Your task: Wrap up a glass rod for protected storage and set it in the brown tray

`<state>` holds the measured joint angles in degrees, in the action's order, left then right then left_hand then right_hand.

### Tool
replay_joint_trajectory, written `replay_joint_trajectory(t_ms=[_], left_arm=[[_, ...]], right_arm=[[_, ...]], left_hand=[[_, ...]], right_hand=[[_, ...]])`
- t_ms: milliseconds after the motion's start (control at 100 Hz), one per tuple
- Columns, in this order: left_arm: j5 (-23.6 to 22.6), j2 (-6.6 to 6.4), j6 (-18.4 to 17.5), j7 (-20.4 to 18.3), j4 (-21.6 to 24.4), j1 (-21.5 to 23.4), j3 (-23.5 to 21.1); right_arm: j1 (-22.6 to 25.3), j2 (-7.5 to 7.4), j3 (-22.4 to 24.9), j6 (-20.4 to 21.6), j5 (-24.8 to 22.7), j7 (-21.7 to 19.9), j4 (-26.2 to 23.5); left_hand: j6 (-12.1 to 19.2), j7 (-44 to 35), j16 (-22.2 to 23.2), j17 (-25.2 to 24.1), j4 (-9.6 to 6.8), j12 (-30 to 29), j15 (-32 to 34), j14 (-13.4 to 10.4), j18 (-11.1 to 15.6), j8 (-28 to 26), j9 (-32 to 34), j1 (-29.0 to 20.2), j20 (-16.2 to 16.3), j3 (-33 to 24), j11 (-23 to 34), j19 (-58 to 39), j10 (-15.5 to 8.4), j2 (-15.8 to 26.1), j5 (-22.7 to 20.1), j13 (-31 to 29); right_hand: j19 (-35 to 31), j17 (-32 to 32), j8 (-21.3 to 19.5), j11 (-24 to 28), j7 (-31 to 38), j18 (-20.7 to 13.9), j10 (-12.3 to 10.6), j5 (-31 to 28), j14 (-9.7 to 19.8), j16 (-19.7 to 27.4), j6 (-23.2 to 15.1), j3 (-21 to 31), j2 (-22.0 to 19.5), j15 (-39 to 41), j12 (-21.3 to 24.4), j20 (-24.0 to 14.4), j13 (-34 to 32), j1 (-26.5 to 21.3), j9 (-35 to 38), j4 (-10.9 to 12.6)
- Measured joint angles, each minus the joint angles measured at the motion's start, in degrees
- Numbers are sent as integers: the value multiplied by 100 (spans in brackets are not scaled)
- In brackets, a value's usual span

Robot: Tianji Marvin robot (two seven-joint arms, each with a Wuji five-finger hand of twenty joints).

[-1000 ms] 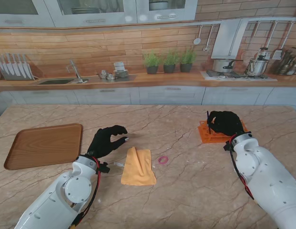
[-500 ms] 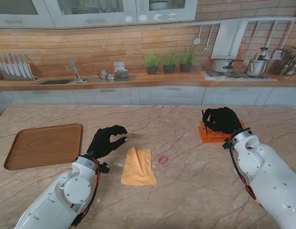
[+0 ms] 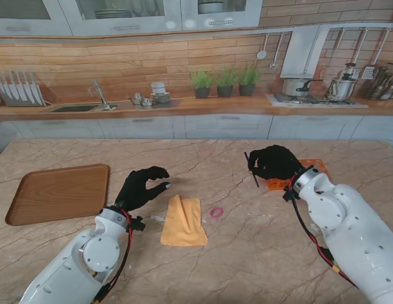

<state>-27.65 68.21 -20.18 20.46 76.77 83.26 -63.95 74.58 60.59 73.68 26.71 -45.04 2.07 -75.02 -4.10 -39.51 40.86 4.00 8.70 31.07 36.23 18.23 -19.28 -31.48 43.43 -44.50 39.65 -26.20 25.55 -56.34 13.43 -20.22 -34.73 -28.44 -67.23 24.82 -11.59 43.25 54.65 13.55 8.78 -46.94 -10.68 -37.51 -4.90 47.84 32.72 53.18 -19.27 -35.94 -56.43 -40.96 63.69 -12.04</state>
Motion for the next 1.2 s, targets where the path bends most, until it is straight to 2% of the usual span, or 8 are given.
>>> replay_joint_trajectory(t_ms=[190,420,550,570,660,770,1010,1200], left_arm=[[-63,1,-27,65,5,24,-35],[-118,11,-56,187,-18,35,-110],[-200,27,-131,314,-45,43,-197],[-208,29,-144,341,-50,44,-210],[-260,39,-201,493,-73,51,-265],[-309,47,-234,568,-89,58,-328],[-350,68,-262,735,-103,90,-424],[-44,71,-232,588,64,211,-494]], right_arm=[[-101,-9,-510,-443,427,-367,-139],[-420,36,-1151,-683,785,-551,-93],[-611,54,-1490,-821,914,-776,-80],[-638,54,-1539,-841,938,-814,-80],[-762,57,-1779,-935,1063,-948,-77],[-978,72,-2161,-956,1166,-951,38],[-1415,210,-2825,-1011,1451,-939,410],[-1624,298,-3247,-1043,1460,-862,541]], left_hand=[[0,0,0,0,0,0,1,0,0,1,0,0,0,2,0,0,1,0,-1,0],[-1,0,0,0,0,0,1,0,0,46,0,0,0,3,0,0,4,0,-1,0],[-16,8,0,-2,0,0,1,0,0,54,0,0,0,12,0,0,24,68,-2,0],[-26,9,0,-2,-78,0,1,0,0,54,0,0,0,12,0,0,48,68,-2,0],[-28,12,0,-27,-78,0,1,0,-1,54,0,0,0,12,0,0,48,68,-3,0],[-47,51,0,-52,-78,0,1,0,-1,54,-2,0,-1,13,0,-1,48,68,-6,0],[-76,72,0,-67,-79,-17,5,0,-2,54,-234,9,-5,73,-68,0,121,68,-82,76],[-79,73,0,-70,-79,-17,5,8,-3,54,-234,9,-6,83,-68,-1,122,68,-82,76]], right_hand=[[0,12,-8,46,0,3,65,-1,-73,0,117,0,-3,0,-8,0,0,-48,0,0],[-141,71,-9,120,0,135,252,-185,-223,0,409,16,-3,143,-69,10,-11,-55,20,0],[-225,126,-8,152,0,156,279,-238,-260,0,502,85,-3,270,-81,10,-69,-56,71,0],[-231,126,-8,159,0,157,281,-240,-261,0,504,86,-3,277,-85,10,-69,-56,71,0],[-248,161,-8,205,0,159,290,-241,-263,0,539,128,-3,339,-137,10,-69,-56,72,0],[-258,166,-8,210,0,160,292,-280,-263,0,552,133,-3,346,-140,10,-69,-56,72,0],[-288,167,-8,266,0,161,325,-288,-270,0,565,135,-3,425,-145,10,-69,-56,72,0],[-428,168,-11,429,0,162,341,-289,-274,-131,577,138,-3,684,-277,11,-69,-57,72,0]])
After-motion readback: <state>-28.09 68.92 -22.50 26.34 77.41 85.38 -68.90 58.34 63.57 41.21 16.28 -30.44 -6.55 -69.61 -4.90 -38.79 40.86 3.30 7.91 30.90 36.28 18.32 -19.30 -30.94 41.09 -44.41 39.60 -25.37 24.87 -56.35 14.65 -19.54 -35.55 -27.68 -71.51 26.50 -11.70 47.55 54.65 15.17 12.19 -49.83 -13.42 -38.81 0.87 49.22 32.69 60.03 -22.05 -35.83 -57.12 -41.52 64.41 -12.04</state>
